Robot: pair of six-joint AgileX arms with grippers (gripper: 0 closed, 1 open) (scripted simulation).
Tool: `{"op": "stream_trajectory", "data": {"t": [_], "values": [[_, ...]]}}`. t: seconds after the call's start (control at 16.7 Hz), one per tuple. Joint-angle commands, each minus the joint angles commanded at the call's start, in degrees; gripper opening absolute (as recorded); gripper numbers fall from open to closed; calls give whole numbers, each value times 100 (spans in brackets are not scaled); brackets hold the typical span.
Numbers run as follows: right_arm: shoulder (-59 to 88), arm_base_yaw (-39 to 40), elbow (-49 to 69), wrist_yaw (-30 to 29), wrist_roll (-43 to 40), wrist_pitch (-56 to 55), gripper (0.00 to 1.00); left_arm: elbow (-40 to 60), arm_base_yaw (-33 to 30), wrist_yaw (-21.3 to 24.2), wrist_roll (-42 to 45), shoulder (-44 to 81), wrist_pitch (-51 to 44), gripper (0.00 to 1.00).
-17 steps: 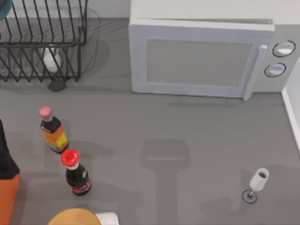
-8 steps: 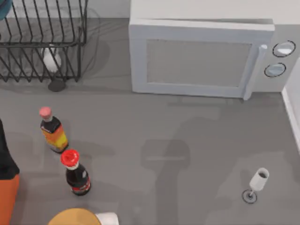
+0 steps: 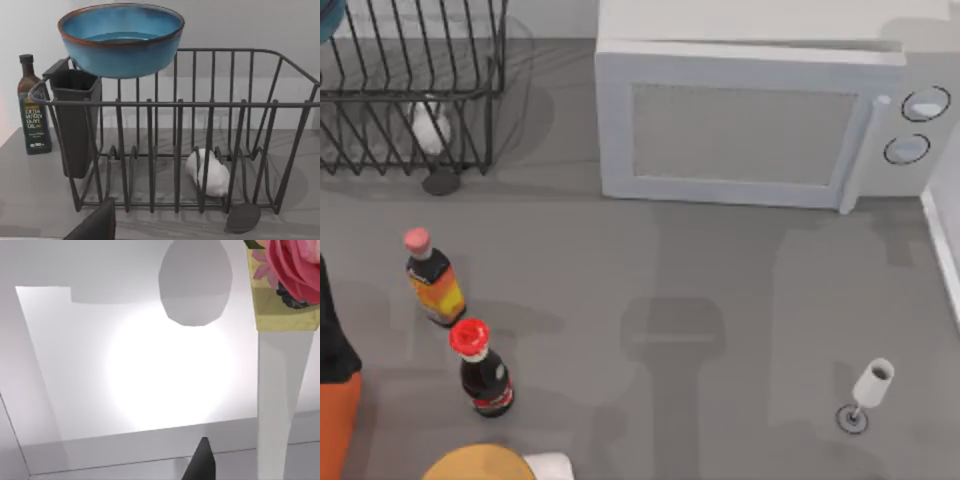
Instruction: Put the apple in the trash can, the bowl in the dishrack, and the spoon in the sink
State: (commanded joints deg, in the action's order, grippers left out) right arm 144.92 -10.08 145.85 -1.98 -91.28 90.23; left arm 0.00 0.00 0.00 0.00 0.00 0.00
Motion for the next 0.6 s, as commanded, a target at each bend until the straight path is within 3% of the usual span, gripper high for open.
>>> {"op": "stream_trajectory", "data": {"t": [0.24, 0.6], "values": [[657, 214, 883, -12, 296, 230, 0, 0, 0, 0, 0, 0, 0, 100], [716, 205, 954, -14, 330, 243, 0, 0, 0, 0, 0, 0, 0, 100]]}}
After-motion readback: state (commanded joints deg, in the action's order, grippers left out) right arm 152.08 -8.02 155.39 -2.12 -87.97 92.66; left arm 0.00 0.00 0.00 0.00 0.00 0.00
